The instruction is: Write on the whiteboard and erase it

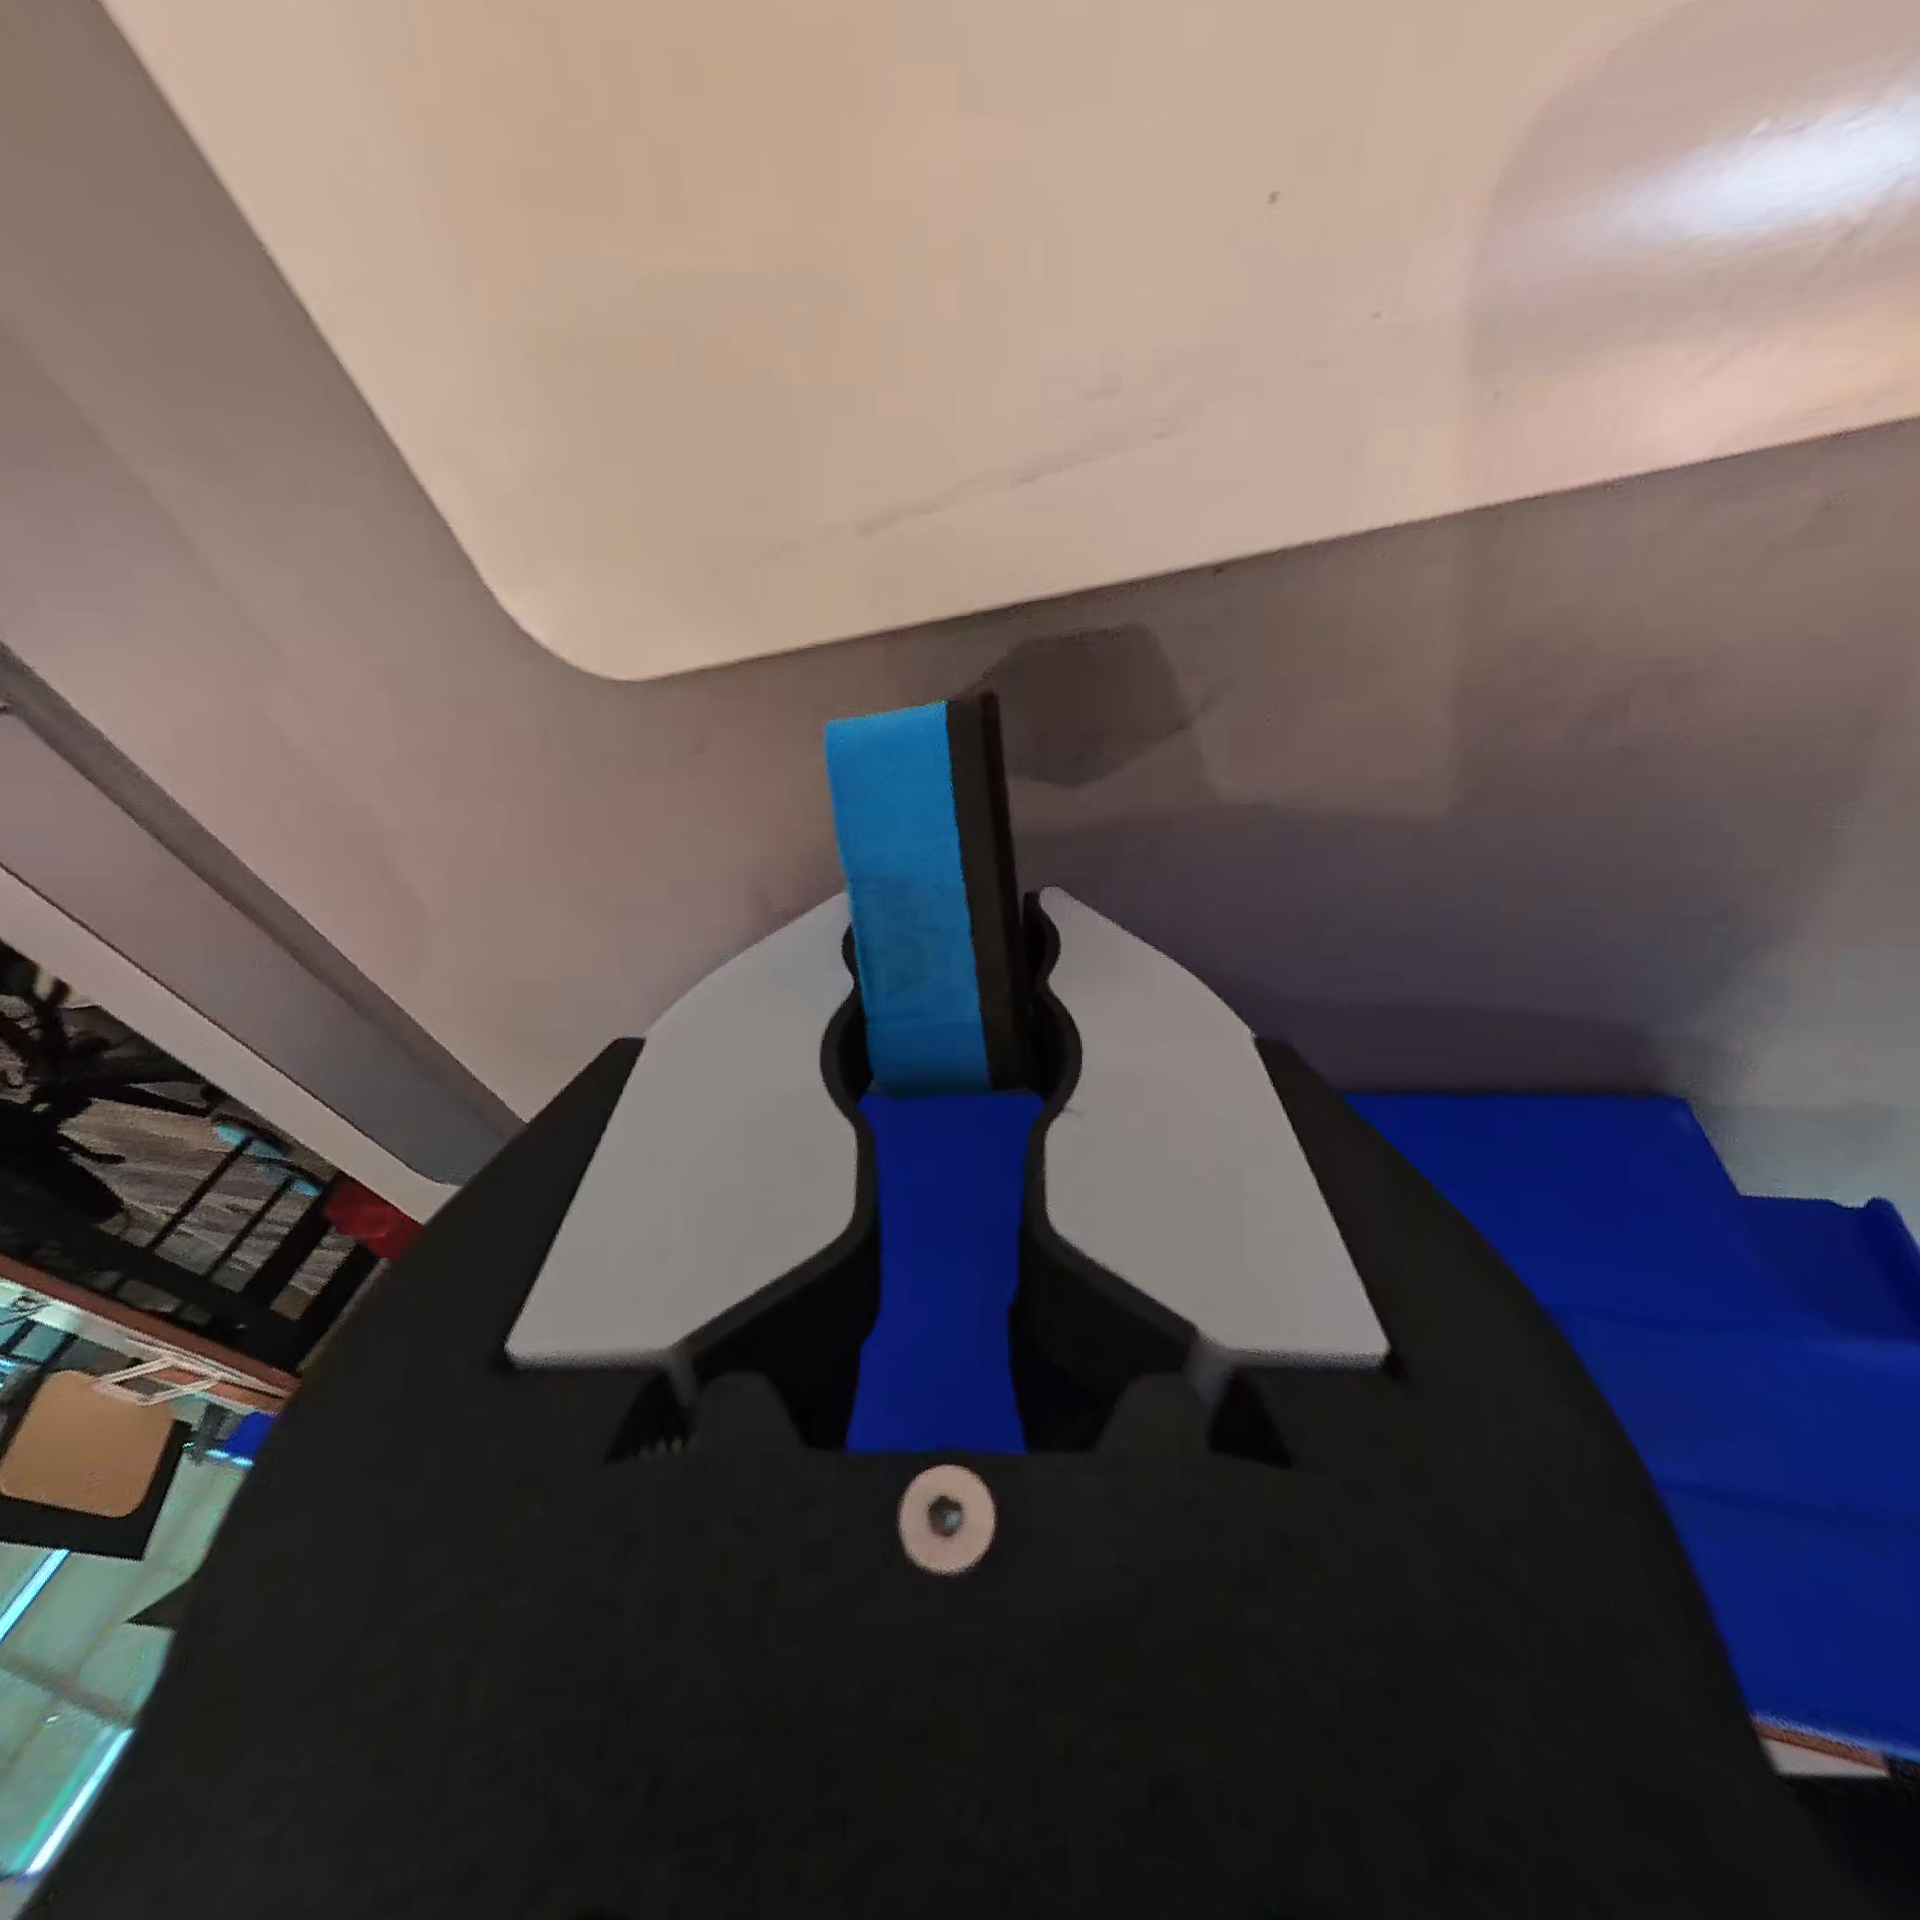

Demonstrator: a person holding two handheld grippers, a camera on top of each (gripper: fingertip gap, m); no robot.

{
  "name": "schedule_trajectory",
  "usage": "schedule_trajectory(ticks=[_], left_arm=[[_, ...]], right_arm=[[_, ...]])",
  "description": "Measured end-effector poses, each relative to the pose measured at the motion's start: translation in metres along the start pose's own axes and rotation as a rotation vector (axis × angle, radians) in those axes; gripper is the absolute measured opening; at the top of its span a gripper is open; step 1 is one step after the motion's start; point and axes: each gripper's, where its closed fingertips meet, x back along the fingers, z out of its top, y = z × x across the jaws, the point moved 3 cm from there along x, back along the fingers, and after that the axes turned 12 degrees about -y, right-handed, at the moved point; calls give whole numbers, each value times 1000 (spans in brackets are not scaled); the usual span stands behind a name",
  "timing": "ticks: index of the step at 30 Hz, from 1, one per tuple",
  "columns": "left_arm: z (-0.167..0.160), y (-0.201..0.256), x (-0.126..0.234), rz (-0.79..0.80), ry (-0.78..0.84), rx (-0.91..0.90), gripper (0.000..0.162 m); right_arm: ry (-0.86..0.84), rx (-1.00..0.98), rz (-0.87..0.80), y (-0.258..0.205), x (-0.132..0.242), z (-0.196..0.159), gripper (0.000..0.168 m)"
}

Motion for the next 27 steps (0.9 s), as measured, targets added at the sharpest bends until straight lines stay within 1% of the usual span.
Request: schedule_trajectory(ticks=[5, 7, 11, 13, 14, 17, 19, 20, 21, 25, 27], left_arm=[[5, 8, 1, 37, -39, -62, 28], [3, 10, 1, 19, -46, -63, 30], [0, 12, 2, 6, -57, -45, 46], [-3, 13, 2, 16, -71, -44, 56], [-4, 14, 2, 13, -73, -41, 58], [-6, 20, 6, -7, -55, -32, 54], [-4, 22, 9, -21, -26, -11, 48], [-4, 22, 10, -30, -16, 3, 42], [-3, 22, 10, -31, -10, 16, 40], [-3, 24, 15, -29, 13, 60, 42], [-1, 28, 22, -54, 50, 94, 46]], right_arm=[[0, -17, -11, 4, 5, -3, 62], [1, -20, -16, 5, 6, -3, 62], [-2, -16, -17, 5, 6, -3, 62], [-6, -10, -18, 4, 5, -3, 62], [-6, -8, -17, 3, 5, -3, 62], [-7, -6, -12, 2, 3, -3, 62], [-9, -5, -11, 2, 3, -3, 62], [-10, -5, -10, 2, 2, -3, 62], [-9, -5, -9, 2, 2, -2, 62], [-10, -6, -7, 2, 1, -2, 62], [-9, -8, -5, 2, 1, -2, 62]])
